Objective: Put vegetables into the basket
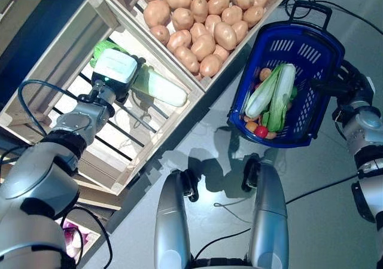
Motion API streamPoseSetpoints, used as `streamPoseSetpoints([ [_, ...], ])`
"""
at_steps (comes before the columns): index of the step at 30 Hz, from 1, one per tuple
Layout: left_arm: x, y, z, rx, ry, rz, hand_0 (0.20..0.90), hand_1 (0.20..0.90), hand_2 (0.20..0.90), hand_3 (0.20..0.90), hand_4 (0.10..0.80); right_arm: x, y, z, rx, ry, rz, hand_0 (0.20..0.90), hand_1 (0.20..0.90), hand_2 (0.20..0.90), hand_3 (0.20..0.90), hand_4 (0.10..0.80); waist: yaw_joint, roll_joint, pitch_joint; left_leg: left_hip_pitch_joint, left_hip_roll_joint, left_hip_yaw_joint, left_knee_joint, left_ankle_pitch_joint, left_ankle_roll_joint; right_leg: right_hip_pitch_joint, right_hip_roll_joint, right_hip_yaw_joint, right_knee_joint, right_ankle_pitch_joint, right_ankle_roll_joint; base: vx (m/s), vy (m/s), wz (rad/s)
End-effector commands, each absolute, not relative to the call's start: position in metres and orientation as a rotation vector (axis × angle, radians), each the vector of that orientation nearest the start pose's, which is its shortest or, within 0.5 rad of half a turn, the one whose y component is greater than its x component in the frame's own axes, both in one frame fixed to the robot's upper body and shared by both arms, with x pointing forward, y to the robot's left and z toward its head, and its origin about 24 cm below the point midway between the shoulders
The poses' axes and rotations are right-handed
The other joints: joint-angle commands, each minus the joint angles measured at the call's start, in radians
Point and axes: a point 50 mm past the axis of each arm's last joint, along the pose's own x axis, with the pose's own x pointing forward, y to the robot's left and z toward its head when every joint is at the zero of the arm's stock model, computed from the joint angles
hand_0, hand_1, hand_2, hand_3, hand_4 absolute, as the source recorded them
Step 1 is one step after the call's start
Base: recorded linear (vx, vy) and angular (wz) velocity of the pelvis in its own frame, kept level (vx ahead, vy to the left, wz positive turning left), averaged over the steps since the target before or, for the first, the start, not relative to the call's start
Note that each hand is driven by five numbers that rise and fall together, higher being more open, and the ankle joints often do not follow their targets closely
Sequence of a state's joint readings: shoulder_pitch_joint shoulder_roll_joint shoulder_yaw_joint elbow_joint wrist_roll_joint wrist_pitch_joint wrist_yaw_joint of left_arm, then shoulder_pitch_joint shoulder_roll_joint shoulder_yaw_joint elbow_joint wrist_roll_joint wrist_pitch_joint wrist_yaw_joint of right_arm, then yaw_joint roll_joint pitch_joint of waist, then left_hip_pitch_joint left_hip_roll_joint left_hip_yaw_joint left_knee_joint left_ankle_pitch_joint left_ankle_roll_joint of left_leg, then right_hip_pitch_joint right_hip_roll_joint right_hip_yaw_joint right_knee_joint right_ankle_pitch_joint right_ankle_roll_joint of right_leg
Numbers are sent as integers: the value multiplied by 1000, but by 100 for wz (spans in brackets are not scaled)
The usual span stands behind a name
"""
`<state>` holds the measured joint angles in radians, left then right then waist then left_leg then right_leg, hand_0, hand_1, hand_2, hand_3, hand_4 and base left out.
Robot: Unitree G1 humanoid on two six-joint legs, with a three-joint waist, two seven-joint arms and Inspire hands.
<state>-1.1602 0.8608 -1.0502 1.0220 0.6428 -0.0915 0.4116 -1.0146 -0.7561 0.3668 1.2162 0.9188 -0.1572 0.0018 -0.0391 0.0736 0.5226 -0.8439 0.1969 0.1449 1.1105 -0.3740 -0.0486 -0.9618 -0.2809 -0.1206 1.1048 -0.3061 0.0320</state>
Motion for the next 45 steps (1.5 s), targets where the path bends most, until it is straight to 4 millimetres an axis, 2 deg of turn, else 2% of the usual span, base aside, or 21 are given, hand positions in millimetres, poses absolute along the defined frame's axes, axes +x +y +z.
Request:
streamPoseSetpoints([
  [1,394,272,282,2134,-386,412,900,900,900,900,800,382,-330,236,118,-278,-375,900,900,900,900,800,-15,-4,-3,5,43,-31,-86,9,-71,81,-52,36,-87,41,77,-33,2,-5],
  [8,400,257,285,2289,-374,359,900,900,900,900,800,383,-328,232,147,-276,-373,900,900,900,900,800,-22,-9,-3,-53,46,-35,-61,5,-74,29,-55,33,-80,52,84,-21,1,-2],
  [14,403,249,275,2462,-343,250,900,900,900,900,800,383,-326,230,159,-288,-366,900,900,900,900,800,-23,-13,-3,-95,49,-42,-32,-4,-75,-3,-61,30,-69,55,88,0,0,0],
  [17,405,244,269,2493,-338,201,900,900,900,900,800,384,-323,229,166,-291,-363,900,900,900,900,800,-23,-14,-3,-113,50,-46,-18,-9,-74,-17,-63,31,-64,55,90,0,0,0],
  [25,407,236,262,2414,-317,159,900,900,900,900,800,386,-318,228,193,-304,-343,900,900,900,900,800,-21,-16,-3,-162,47,-57,15,-18,-71,-64,-67,36,-43,56,91,0,0,0],
  [32,409,215,263,2233,-461,101,900,900,900,900,800,388,-313,230,222,-322,-334,900,900,900,900,800,-19,-20,-3,-213,43,-67,54,-29,-64,-112,-67,44,-12,50,92,-16,-5,0],
  [36,410,206,261,2099,-467,71,900,900,900,900,800,389,-310,227,230,-313,-318,900,900,900,900,800,-19,-21,-3,-220,40,-69,64,-33,-59,-117,-68,42,-5,46,91,0,0,0],
  [37,410,206,261,2082,-455,73,667,667,667,667,645,389,-310,227,232,-313,-317,900,900,900,900,800,-19,-21,-3,-219,40,-68,64,-33,-58,-116,-68,42,-5,46,91,0,0,0],
  [38,411,208,259,2015,-415,87,300,300,300,300,400,390,-308,226,245,-312,-314,900,900,900,900,800,-17,-22,-3,-216,40,-66,67,-33,-56,-113,-67,39,0,43,89,0,0,0],
  [45,411,214,254,1850,-425,141,300,300,300,300,400,390,-306,220,264,-308,-314,900,900,900,900,800,-11,-27,-3,-133,40,-54,19,-18,-50,-32,-54,24,-27,40,83,0,0,0],
])
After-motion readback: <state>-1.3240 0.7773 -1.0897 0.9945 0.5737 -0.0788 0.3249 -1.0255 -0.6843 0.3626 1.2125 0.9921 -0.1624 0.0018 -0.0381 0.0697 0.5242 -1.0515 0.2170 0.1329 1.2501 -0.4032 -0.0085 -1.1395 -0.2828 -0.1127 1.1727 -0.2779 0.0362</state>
